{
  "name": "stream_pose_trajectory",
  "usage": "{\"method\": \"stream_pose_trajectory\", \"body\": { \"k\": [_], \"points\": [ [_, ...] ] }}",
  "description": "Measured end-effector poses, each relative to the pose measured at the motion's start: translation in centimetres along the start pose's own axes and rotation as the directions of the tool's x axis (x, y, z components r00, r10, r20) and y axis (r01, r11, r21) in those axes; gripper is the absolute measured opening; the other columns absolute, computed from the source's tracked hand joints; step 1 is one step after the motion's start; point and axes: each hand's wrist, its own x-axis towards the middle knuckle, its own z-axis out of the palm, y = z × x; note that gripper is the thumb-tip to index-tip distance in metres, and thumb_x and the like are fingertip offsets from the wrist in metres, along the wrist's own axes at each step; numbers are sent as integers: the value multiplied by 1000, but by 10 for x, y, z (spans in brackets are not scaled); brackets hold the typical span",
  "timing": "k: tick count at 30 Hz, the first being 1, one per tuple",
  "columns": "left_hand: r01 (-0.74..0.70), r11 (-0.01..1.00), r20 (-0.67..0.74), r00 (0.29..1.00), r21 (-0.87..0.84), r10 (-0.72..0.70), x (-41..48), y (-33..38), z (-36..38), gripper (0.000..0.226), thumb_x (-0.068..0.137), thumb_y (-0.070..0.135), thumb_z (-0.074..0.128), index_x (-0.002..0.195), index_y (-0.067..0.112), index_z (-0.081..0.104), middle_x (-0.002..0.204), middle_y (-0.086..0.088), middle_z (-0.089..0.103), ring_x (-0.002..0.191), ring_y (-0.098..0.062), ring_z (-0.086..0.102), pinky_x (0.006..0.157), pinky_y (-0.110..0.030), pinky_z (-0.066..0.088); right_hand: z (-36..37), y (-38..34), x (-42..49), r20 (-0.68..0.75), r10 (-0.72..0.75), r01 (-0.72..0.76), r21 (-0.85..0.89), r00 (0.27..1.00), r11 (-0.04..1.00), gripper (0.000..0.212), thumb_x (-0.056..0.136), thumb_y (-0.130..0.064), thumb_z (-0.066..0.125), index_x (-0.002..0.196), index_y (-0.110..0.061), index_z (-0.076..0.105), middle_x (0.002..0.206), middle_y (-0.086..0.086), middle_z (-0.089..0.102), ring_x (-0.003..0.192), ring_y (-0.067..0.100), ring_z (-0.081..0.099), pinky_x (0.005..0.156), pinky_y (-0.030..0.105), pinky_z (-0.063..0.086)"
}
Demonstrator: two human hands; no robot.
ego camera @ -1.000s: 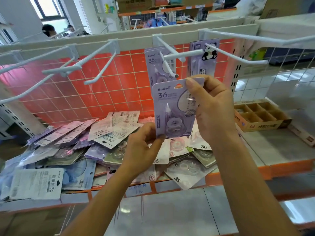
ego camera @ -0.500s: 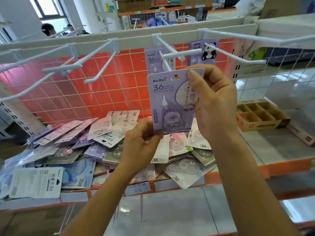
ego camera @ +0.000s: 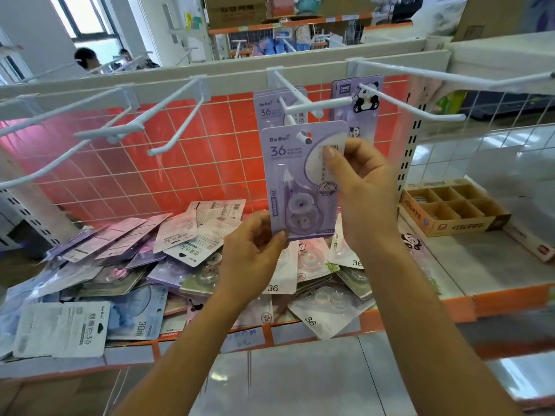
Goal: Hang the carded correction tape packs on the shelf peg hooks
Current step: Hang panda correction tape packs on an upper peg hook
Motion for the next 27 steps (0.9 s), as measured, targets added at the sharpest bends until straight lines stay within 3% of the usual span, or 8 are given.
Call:
{"method": "stream_pose_trajectory", "body": {
  "k": [8,15,20,23,27],
  "points": [
    [100,995,-70,992,-14,-101,26,-3,3,29,89,-4,61,95,25,59,94,-3,70,87,-23,70,77,-36,59,6,38,21,-60,35,-43,-128,998,991,9,90,-10,63,86,-18,65,77,-7,67,71,2,61,69,19,49],
    [152,982,-119,983,111,-139,61,-15,4,27,87,4,62,89,31,59,92,-3,71,84,-23,69,80,-48,57,16,66,62,-116,52,-88,-328,992,941,4,90,-18,63,87,-17,65,74,-9,65,71,6,60,75,30,53],
    [187,958,-124,979,219,-163,89,-23,8,15,86,12,63,98,20,62,90,-1,71,81,-22,70,76,-46,58,23,71,87,-145,41,-108,-496,989,861,13,90,-22,62,96,-12,68,85,-4,64,84,14,61,86,40,51],
    [128,912,-119,989,388,-89,95,-22,12,6,88,14,63,93,12,61,80,-1,71,73,-22,69,71,-44,57,25,70,94,-163,35,-118,-535,986,837,18,90,-27,63,97,-12,68,89,-1,67,86,14,60,85,37,50],
    [164,845,-132,985,508,-112,96,-28,14,20,91,23,56,83,5,63,71,-5,71,70,-24,68,69,-38,53,19,72,90,-155,74,-149,-560,985,815,20,90,-28,63,98,-10,67,88,-1,65,81,11,56,75,27,45]
  ]
}}
